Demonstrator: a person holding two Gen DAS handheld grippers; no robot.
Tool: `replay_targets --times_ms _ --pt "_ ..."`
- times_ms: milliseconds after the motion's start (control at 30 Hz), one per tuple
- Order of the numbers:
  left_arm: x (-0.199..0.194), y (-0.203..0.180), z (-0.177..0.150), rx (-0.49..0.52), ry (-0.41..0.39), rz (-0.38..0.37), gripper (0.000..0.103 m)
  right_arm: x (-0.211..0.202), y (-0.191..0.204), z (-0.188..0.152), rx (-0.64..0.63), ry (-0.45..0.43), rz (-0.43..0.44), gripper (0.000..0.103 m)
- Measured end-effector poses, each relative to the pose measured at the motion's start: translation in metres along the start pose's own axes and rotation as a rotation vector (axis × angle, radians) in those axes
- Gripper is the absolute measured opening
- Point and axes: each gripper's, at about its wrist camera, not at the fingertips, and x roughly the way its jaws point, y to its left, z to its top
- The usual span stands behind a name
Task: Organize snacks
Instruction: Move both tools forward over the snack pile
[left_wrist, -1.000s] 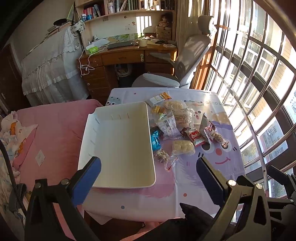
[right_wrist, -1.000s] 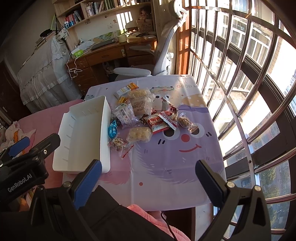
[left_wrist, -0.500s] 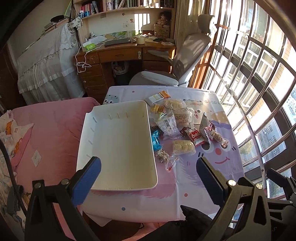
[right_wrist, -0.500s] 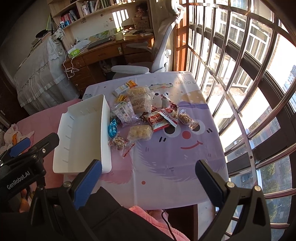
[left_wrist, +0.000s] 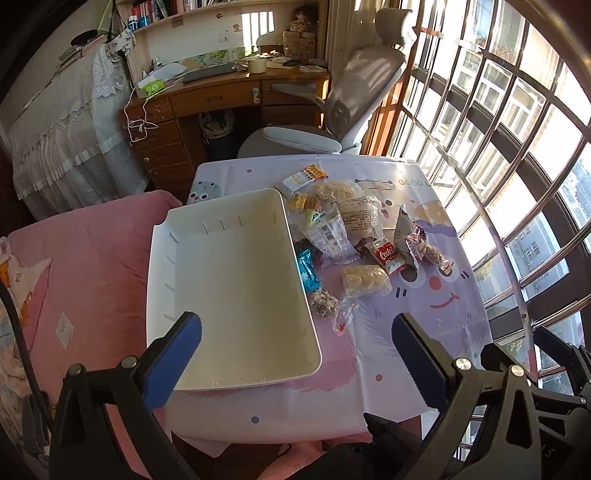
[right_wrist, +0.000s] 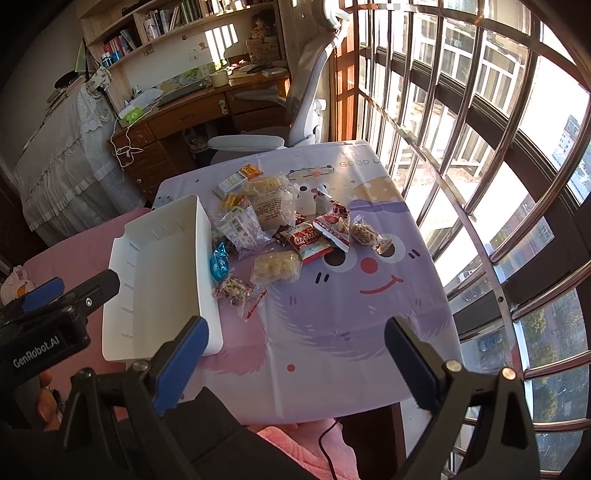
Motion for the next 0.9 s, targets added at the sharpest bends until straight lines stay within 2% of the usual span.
replay_targets --times_ms 200,567,900 --pt "0.013 -0.007 0.005 0.026 0.040 -0.022 0.102 -0.002 -0.002 -0.004 -0.010 -0.030 -0.030 0.095" --pt "0.036 -0.042 0.027 0.055 0.050 -0.099 0.102 0.011 -0.027 0.006 -0.101 -0.126 -0.083 0.095" --pt "0.065 -0.097 0.059 0.095 0.096 -0.136 0.102 0.045 -0.078 0.034 -0.175 -0.195 -0.030 0.095"
